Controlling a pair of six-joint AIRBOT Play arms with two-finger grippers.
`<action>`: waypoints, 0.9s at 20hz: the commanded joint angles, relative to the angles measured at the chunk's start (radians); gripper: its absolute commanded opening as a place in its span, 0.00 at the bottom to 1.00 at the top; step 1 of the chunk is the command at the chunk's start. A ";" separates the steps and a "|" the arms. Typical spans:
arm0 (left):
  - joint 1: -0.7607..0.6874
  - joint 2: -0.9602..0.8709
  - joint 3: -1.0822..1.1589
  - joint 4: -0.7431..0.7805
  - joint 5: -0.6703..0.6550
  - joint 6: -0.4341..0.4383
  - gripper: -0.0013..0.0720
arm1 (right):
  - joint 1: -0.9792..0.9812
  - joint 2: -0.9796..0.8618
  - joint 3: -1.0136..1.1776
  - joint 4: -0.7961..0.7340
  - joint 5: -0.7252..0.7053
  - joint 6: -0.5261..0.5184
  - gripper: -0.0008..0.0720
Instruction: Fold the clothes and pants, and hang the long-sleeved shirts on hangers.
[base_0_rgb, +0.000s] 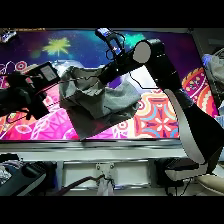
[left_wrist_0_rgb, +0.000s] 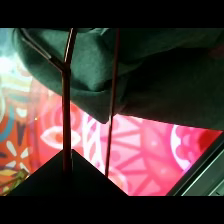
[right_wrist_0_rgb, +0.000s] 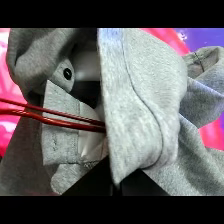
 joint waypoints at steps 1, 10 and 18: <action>0.000 -0.071 0.000 -0.034 0.055 0.048 0.04 | 0.001 0.014 0.000 0.012 0.022 0.001 0.07; 0.053 -0.319 0.000 -0.249 0.529 0.048 0.04 | 0.000 0.106 0.000 0.034 0.072 0.021 0.07; 0.133 -0.456 0.000 -0.581 0.698 0.130 0.04 | -0.002 0.138 0.000 -0.101 -0.020 0.022 0.07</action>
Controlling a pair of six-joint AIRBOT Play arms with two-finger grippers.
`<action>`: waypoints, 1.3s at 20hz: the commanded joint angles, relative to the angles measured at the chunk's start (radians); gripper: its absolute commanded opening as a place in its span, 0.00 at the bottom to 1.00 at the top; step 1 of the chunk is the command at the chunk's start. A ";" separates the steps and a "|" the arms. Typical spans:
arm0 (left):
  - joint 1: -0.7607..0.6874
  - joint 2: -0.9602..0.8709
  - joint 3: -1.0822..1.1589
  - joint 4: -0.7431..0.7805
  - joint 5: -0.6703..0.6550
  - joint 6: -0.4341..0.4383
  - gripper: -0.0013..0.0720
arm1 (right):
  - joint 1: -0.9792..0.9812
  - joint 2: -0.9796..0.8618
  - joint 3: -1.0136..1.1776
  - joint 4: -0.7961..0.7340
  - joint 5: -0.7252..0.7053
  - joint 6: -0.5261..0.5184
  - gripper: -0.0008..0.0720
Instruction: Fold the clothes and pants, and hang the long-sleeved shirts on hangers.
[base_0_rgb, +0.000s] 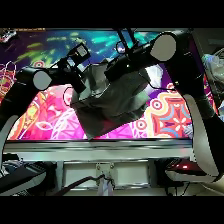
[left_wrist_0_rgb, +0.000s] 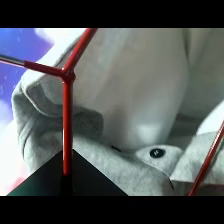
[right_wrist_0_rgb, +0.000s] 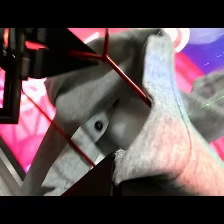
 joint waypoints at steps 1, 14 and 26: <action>0.060 -0.066 0.000 -0.153 0.115 -0.024 0.04 | 0.000 0.006 0.000 -0.094 -0.098 0.003 0.07; 0.108 -0.105 0.001 -0.086 0.086 0.241 0.04 | 0.035 -0.121 0.001 -0.109 -0.342 0.080 0.07; 0.132 -0.120 0.001 -0.330 0.199 0.230 0.04 | 0.095 -0.113 0.001 -0.035 -0.124 0.076 0.07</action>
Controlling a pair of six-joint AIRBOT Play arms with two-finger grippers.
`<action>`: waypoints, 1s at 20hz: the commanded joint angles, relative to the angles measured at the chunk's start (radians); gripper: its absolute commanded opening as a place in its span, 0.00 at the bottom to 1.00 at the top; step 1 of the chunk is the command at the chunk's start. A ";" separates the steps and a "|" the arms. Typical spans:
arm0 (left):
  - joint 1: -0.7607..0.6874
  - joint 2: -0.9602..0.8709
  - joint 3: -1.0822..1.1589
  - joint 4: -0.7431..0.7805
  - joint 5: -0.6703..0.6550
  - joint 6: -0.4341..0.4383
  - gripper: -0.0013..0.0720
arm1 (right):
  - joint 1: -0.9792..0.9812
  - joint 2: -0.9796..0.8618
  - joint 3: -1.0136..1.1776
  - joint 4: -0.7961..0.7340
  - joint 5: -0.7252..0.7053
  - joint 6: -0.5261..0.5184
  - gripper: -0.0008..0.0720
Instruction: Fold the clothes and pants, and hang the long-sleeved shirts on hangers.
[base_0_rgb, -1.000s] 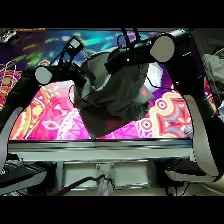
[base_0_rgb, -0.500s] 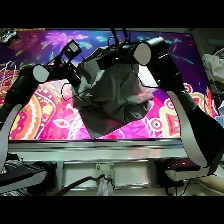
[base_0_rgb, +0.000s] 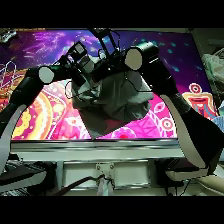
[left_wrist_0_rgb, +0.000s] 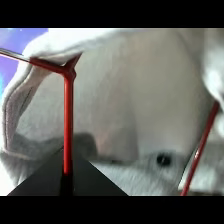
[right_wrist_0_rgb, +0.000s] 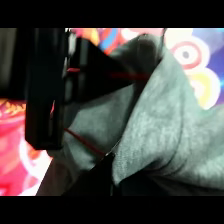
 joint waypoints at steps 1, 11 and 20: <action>0.032 0.000 0.001 -0.227 0.027 0.104 0.04 | 0.004 0.012 0.001 0.042 0.074 -0.001 0.07; 0.030 -0.008 0.000 -0.747 -0.010 0.440 0.04 | 0.002 0.179 0.001 0.000 0.177 0.000 0.07; 0.005 0.025 0.001 -0.773 -0.035 0.459 0.04 | 0.002 0.273 0.001 -0.076 0.185 0.000 0.45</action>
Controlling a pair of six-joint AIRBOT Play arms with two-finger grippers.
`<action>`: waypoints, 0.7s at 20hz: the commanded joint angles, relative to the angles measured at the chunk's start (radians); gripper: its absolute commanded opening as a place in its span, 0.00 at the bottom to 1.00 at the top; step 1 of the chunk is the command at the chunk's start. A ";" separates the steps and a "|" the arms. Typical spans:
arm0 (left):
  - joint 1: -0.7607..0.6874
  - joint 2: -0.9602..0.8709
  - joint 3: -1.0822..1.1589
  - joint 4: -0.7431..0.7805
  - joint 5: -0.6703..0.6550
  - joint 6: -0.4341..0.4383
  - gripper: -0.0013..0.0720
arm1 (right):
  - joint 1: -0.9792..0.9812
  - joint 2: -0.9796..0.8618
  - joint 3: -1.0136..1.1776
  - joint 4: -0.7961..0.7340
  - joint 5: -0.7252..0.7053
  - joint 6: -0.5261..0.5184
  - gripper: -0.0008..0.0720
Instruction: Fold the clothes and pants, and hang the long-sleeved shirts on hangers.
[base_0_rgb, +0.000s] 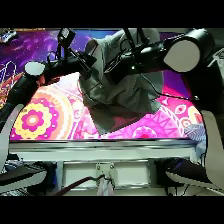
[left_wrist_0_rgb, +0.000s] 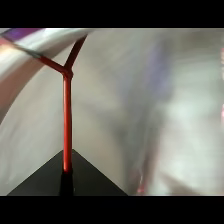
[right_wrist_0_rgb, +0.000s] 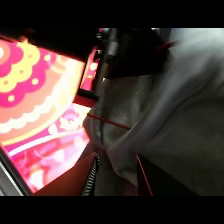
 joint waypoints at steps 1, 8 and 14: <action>-0.016 0.023 0.001 -0.011 -0.010 0.029 0.04 | 0.000 0.039 0.000 -0.018 0.000 0.000 0.45; -0.051 0.033 0.001 -0.013 -0.015 0.063 0.04 | 0.000 0.231 0.000 -0.216 -0.227 -0.185 0.45; 0.003 -0.055 0.001 -0.417 -0.226 0.285 0.04 | -0.010 0.284 -0.002 -0.394 -0.002 -0.404 0.49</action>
